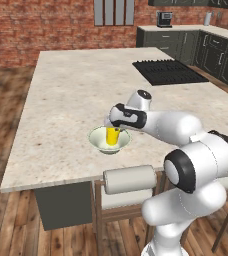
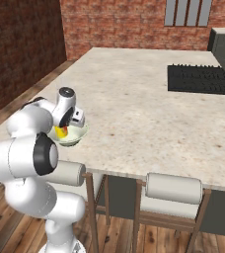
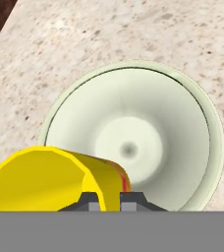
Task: Place the cup inside the bowl on the dining table and move the bowl to any counter.
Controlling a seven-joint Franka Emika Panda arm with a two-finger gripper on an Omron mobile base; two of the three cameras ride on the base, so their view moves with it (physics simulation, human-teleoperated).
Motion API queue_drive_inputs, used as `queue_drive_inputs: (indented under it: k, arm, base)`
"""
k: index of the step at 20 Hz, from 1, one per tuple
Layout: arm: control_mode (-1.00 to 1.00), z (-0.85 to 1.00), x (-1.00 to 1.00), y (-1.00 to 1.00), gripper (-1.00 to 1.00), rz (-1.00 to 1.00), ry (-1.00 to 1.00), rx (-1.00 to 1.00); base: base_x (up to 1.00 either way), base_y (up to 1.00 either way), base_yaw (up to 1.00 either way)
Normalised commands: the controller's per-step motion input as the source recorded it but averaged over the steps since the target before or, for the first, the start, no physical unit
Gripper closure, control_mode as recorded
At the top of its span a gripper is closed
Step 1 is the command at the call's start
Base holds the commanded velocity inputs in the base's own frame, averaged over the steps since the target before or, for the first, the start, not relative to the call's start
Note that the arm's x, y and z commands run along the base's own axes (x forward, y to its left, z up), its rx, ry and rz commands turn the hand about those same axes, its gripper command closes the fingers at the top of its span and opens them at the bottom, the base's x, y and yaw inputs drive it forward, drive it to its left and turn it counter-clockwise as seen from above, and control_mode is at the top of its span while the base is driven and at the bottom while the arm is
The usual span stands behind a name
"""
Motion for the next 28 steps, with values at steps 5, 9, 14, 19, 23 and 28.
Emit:
queue_drive_inputs:
  k: [5, 9, 14, 19, 23, 28]
  arm:
    - [-1.0, -0.02, 0.18, 0.0, 1.0, 0.0, 0.0, 0.0]
    - [-1.0, 0.0, 0.17, 0.01, 1.0, 0.0, 0.0, 0.0]
    - [-1.0, 0.0, 0.08, 0.01, 1.0, 0.0, 0.0, 0.0]
    - [-1.0, -0.07, 0.0, 0.04, 1.0, 0.0, 0.0, 0.0]
    - [-1.0, -0.15, 0.0, 0.03, 1.0, 0.0, 0.0, -0.01]
    - [-1.0, -0.12, 0.01, 0.03, 1.0, 0.0, 0.0, -0.02]
  base:
    - [0.0, 0.0, 0.0]
    - [0.0, 0.0, 0.0]
    - [0.0, 0.0, 0.0]
    - [0.0, 0.0, 0.0]
    - [0.0, 0.0, 0.0]
    - [0.0, 0.0, 0.0]
